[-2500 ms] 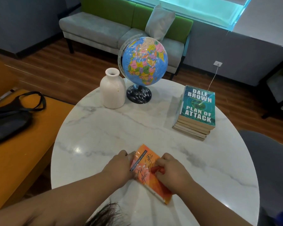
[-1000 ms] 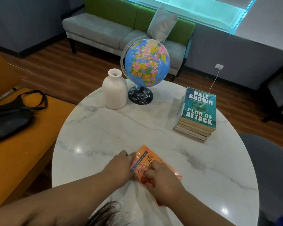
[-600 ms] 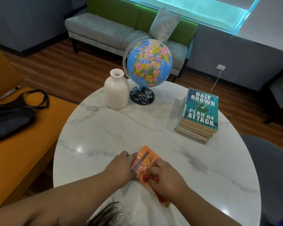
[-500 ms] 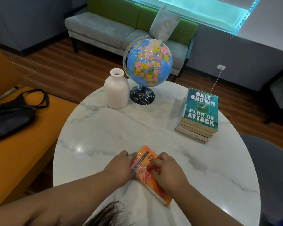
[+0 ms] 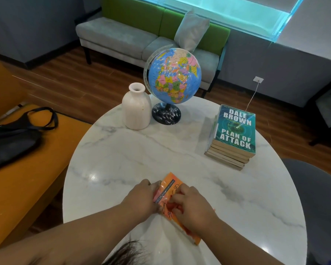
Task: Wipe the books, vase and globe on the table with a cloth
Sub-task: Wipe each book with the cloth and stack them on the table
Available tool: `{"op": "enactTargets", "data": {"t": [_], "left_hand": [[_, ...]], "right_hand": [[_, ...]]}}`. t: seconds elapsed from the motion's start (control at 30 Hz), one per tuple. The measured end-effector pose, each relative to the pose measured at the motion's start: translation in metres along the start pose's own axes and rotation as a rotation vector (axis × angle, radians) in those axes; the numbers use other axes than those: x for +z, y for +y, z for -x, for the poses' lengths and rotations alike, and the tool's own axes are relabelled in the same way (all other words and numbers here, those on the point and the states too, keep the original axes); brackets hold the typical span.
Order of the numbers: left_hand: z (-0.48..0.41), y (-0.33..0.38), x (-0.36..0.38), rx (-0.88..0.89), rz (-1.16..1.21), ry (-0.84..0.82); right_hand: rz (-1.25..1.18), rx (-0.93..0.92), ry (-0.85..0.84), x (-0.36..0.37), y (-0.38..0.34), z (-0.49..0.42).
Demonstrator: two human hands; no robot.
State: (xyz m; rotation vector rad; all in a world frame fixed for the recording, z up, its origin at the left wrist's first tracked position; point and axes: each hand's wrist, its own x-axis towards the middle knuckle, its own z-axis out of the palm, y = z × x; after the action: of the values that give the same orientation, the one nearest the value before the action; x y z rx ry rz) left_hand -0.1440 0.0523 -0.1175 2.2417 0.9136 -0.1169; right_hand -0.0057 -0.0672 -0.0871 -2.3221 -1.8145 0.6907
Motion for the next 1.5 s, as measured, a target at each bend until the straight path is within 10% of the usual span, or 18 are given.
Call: {"op": "enactTargets", "data": {"t": [0.9,1.5], "left_hand": [[-0.005,-0.007,-0.001,-0.010,0.054,-0.027],[-0.006,-0.008,0.003,-0.017,0.071,-0.020]], "right_hand": [[-0.025,0.174,0.138,-0.006,0.006,-0.013],[-0.050,-0.038,-0.009,0.007,-0.007,-0.003]]}}
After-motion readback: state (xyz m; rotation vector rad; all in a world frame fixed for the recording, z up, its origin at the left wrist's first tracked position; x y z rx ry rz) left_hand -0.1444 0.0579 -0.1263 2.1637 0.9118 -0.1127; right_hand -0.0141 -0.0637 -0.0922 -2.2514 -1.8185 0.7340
